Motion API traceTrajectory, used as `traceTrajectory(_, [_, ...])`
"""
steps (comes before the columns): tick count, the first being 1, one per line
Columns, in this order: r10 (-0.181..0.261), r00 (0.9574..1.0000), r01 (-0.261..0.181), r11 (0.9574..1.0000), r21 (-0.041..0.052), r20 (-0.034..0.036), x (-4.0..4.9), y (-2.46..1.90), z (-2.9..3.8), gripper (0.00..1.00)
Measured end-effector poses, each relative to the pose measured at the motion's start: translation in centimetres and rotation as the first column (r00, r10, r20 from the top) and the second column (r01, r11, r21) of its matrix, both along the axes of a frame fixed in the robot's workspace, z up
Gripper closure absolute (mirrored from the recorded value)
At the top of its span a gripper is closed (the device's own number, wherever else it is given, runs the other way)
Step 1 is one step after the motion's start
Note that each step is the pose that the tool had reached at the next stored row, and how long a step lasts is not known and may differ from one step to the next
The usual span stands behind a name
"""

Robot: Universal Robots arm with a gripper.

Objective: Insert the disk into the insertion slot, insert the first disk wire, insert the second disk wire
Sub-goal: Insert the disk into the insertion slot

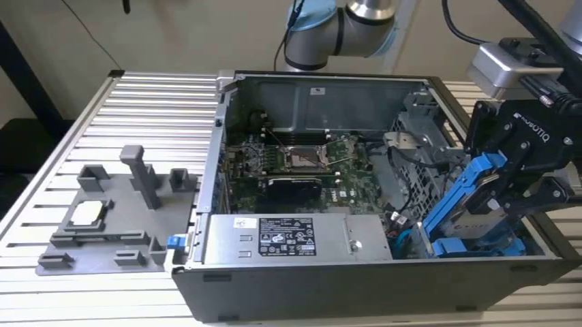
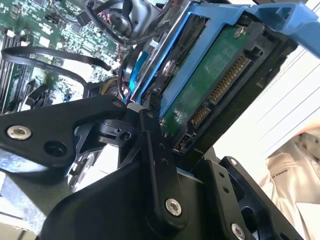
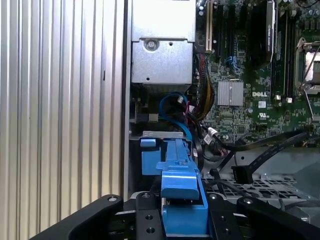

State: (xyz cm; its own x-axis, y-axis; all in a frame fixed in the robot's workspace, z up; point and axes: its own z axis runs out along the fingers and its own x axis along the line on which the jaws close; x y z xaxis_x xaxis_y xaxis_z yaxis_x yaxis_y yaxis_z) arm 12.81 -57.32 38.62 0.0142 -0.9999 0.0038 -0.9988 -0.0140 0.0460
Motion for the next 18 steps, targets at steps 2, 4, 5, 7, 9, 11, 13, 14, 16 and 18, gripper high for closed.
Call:
traceTrajectory(2, [0.001,1.0,-0.001,1.0,-0.0005,0.0,0.0,0.0,-0.21,0.67])
traceTrajectory(4, [0.002,1.0,-0.002,1.0,-0.0011,0.0,0.0,0.0,-0.38,0.67])
traceTrajectory(5, [0.002,1.0,-0.002,1.0,-0.0012,0.0,0.0,0.0,-0.45,0.67])
traceTrajectory(7, [0.002,1.0,-0.002,1.0,-0.0011,0.0,0.0,0.0,-0.6,0.67])
traceTrajectory(9, [0.002,1.0,-0.002,1.0,-0.0012,-0.0003,0.0,0.0,-0.68,0.67])
traceTrajectory(11, [0.002,1.0,-0.002,1.0,-0.0014,-0.0004,0.0,0.0,-0.68,0.67])
traceTrajectory(13, [0.002,1.0,-0.002,1.0,-0.0014,-0.0005,0.0,0.0,-0.68,0.67])
traceTrajectory(14, [0.002,1.0,-0.002,1.0,-0.0013,-0.0005,0.0,0.0,-0.69,0.67])
traceTrajectory(16, [0.002,1.0,-0.002,1.0,-0.0012,-0.0006,0.0,0.0,-0.69,0.67])
traceTrajectory(18, [0.002,1.0,-0.002,1.0,-0.0013,-0.0006,0.0,0.0,-0.69,0.66])
